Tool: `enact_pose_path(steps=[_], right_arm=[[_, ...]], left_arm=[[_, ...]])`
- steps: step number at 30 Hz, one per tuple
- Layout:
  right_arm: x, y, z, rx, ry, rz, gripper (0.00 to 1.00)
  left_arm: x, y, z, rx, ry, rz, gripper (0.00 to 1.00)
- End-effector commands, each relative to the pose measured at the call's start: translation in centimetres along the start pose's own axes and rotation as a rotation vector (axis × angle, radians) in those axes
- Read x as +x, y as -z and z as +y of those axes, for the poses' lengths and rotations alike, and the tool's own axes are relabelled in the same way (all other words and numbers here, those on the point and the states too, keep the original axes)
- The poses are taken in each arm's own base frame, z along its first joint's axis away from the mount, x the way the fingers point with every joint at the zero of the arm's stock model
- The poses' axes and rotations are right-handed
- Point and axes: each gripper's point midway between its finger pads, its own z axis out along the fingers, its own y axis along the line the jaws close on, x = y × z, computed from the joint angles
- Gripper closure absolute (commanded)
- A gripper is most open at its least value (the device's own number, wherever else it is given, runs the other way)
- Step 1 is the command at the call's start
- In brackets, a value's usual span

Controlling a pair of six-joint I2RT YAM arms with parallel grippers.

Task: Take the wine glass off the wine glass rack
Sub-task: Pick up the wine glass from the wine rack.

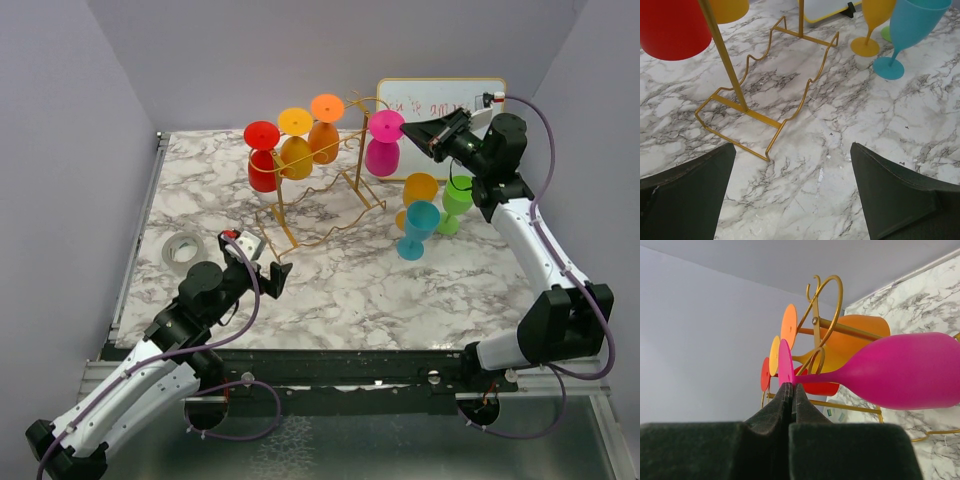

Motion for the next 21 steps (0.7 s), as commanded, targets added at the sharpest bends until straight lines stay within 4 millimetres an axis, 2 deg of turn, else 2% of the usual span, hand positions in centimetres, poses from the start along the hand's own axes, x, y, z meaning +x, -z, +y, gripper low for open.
enact_pose_path(steps=[1, 7, 16, 19, 21], right_arm=[[0.5, 1.0, 1.3, -0.038, 0.034, 0.022, 0.99], [0.6, 1.5, 1.6, -0.039, 0.056, 0.022, 1.00], [1.9, 3.0, 2.5, -0.077, 0.132, 0.059, 1.00], [2.7, 3.6, 2.9, -0.093, 0.166, 0.091, 1.00], [4.0, 4.4, 3.0, -0.122, 0.195, 0.147, 0.99]], left_arm=[[-1.0, 0.2, 0.6, -0.031, 0.017, -0.032, 0.01], [-1.3, 0.4, 0.8, -0.040, 0.016, -0.045, 0.01], [-2.6, 1.1, 1.6, -0.086, 0.031, -0.076, 0.01], [-3.1, 1.5, 1.8, -0.092, 0.035, -0.097, 0.01], [-3.5, 1.7, 1.7, -0.086, 0.036, -0.112, 0.01]])
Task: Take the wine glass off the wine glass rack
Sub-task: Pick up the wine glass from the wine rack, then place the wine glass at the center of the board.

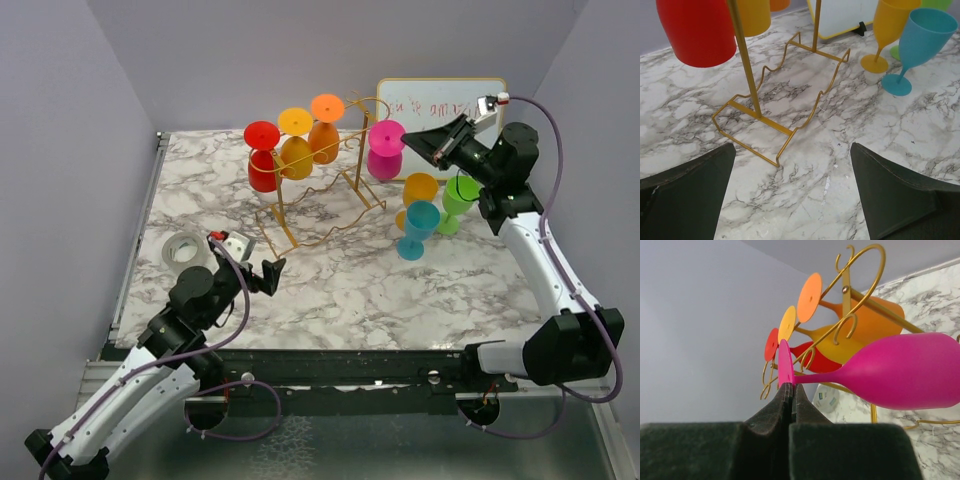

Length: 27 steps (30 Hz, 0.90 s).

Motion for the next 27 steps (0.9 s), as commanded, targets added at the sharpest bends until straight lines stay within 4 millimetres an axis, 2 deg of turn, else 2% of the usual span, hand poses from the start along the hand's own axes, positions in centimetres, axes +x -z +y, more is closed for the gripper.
enact_pose_path(steps=[1, 5, 9, 14, 22, 27], right_arm=[[3.2, 2.2, 1.4, -0.090, 0.087, 0.130, 0.99], [5.7, 4.4, 2.8, -0.228, 0.166, 0.185, 1.00], [7.6, 5.8, 3.5, -0.267, 0.267, 0.304, 1.00], [9.5, 7.5, 4.0, -0.319, 0.341, 0.359, 0.99], [12.8, 8.9, 2.9, -0.344, 0.356, 0.440, 1.00], [14.7, 8.8, 3.0, -0.364, 0.363, 0.486, 1.00]], left_arm=[[-2.6, 0.8, 0.4, -0.016, 0.023, -0.071, 0.01], [-3.4, 0.8, -1.4, 0.088, 0.030, -0.115, 0.01], [-3.7, 0.8, -3.5, 0.197, 0.063, -0.128, 0.01], [-3.9, 0.2, -6.2, 0.322, 0.166, -0.067, 0.01], [-7.2, 0.3, -9.5, 0.509, 0.171, -0.063, 0.01], [-8.9, 0.7, -11.3, 0.616, 0.243, -0.098, 0.01]])
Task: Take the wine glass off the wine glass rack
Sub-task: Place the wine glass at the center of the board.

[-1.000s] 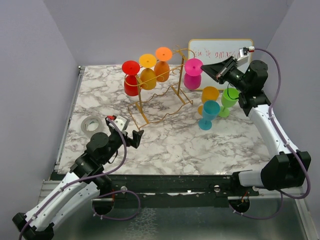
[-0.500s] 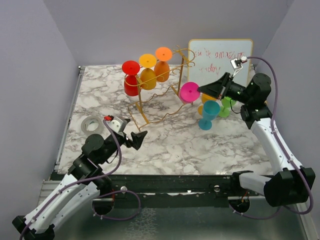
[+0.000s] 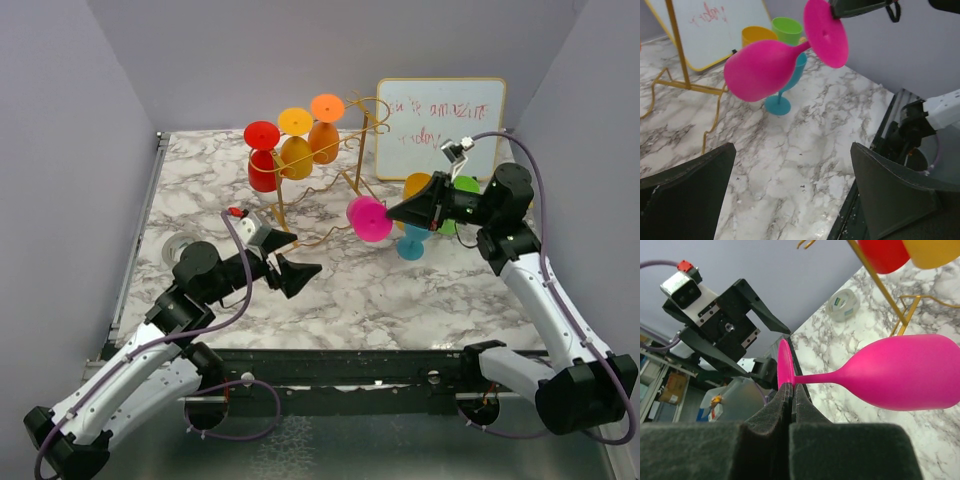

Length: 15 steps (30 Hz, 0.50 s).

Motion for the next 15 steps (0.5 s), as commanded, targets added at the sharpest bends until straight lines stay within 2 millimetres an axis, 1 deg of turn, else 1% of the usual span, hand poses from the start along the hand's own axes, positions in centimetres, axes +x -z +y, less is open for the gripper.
enact_pose_path(steps=[1, 5, 9, 12, 15], right_arm=[[1.8, -0.6, 0.9, -0.043, 0.036, 0.060, 1.00], [2.9, -1.8, 1.3, -0.048, 0.044, 0.092, 1.00], [4.4, -3.5, 1.3, -0.043, 0.039, 0.130, 1.00], [5.4, -4.1, 1.1, -0.032, 0.026, 0.162, 1.00], [5.3, -4.4, 1.2, -0.025, 0.041, 0.150, 0.99]], left_arm=[[-2.6, -0.3, -3.4, 0.176, 0.062, -0.071, 0.01], [-2.7, -0.7, -4.3, 0.234, 0.110, -0.097, 0.01], [-2.3, -1.3, -4.2, 0.239, 0.153, -0.088, 0.05], [-1.9, -1.6, -4.3, 0.251, 0.190, -0.073, 0.15], [-1.0, -1.9, -4.5, 0.272, 0.219, -0.032, 0.22]])
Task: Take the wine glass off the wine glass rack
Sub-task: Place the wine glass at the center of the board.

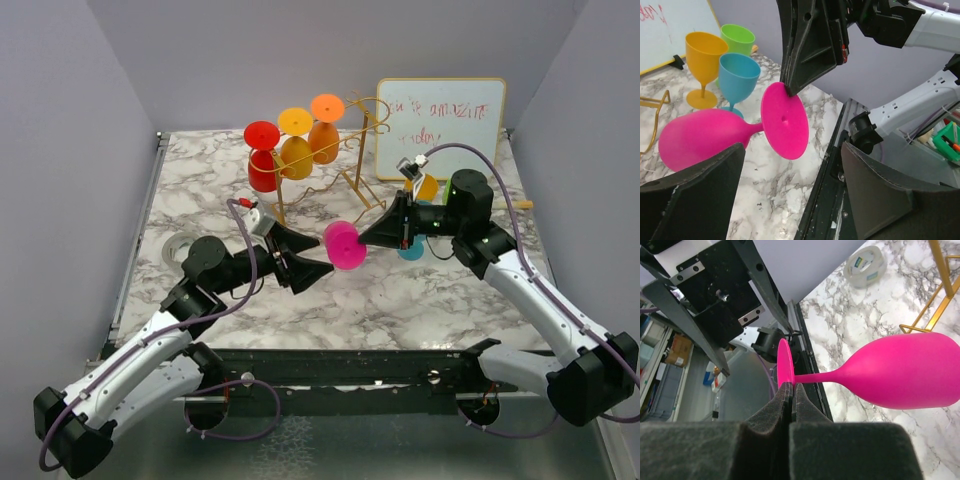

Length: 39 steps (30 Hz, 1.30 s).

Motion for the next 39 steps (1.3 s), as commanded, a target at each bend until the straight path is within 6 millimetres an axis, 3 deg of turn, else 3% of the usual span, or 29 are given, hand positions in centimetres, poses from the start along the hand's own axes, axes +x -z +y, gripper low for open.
enact_pose_path(steps=[1, 6, 10, 14, 27, 33, 39], right_arm=[[-0.7, -0.4, -0.4, 0.045, 0.046, -0.028, 1.00], [-0.2, -0.6, 0.2, 0.015, 0.071, -0.007, 0.99], [0.1, -0.5, 0.4, 0.007, 0.092, 0.029, 0.99], [0.2, -0.5, 1.1, -0.027, 0.105, 0.034, 1.00], [-0.3, 0.1, 3.9, -0.139, 0.158, 0.028, 0.99], [-0.3, 0.2, 4.5, -0.162, 0.167, 0.027, 0.99], [0.3, 0.1, 4.5, -0.174, 0.155, 0.038, 1.00]], left_arm=[[1.2, -0.4, -0.8, 0.068, 0.070, 0.041, 0.25], [2.6, -0.8, -0.6, 0.072, 0.145, 0.093, 0.42], [2.4, -1.0, -0.8, 0.079, 0.160, 0.096, 0.43], [2.2, -1.0, -0.4, 0.057, 0.152, 0.068, 0.57], [2.8, -1.4, -0.8, 0.107, 0.156, 0.101, 0.68], [2.8, -1.5, -0.7, 0.107, 0.153, 0.101, 0.86], [2.1, -1.4, -0.8, 0.099, 0.131, 0.071, 0.94]])
